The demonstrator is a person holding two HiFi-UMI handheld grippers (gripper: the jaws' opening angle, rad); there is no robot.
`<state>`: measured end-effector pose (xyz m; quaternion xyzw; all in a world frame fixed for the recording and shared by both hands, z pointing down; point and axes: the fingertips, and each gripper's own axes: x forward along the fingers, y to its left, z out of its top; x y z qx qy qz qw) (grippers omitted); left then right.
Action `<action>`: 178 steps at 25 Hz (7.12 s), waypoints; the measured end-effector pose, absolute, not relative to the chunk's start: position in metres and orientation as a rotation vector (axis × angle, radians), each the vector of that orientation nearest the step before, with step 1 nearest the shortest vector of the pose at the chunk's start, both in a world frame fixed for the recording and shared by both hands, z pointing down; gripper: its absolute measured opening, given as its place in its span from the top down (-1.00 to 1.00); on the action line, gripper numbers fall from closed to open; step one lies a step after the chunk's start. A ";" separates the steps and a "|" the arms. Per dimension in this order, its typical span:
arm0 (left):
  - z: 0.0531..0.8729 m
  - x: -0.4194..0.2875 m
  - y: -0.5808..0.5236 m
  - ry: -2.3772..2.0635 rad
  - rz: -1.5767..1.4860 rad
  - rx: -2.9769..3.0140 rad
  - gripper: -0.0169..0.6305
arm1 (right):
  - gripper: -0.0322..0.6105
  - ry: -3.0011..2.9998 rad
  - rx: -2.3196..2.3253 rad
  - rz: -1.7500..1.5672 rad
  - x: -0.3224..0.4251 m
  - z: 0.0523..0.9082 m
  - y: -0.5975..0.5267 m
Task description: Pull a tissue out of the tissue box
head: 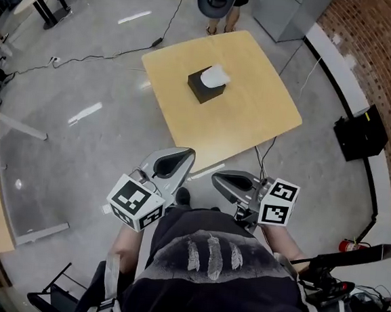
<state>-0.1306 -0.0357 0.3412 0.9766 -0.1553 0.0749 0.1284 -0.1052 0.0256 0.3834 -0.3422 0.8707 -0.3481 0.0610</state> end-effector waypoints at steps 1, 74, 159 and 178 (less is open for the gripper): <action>0.342 -0.134 -0.041 -0.446 0.206 2.834 0.94 | 0.91 2.641 -1.047 -1.053 -0.108 0.383 0.021; 0.354 0.033 -0.193 -0.777 0.511 2.754 0.94 | 0.68 2.882 -1.016 -1.022 0.096 0.437 -0.199; 0.399 -0.061 -0.264 -0.923 0.427 2.588 0.94 | 0.90 3.090 -1.244 -1.386 0.070 0.542 -0.345; 0.399 -0.060 -0.262 -0.920 0.447 2.597 0.94 | 0.90 3.045 -1.233 -1.377 0.075 0.532 -0.346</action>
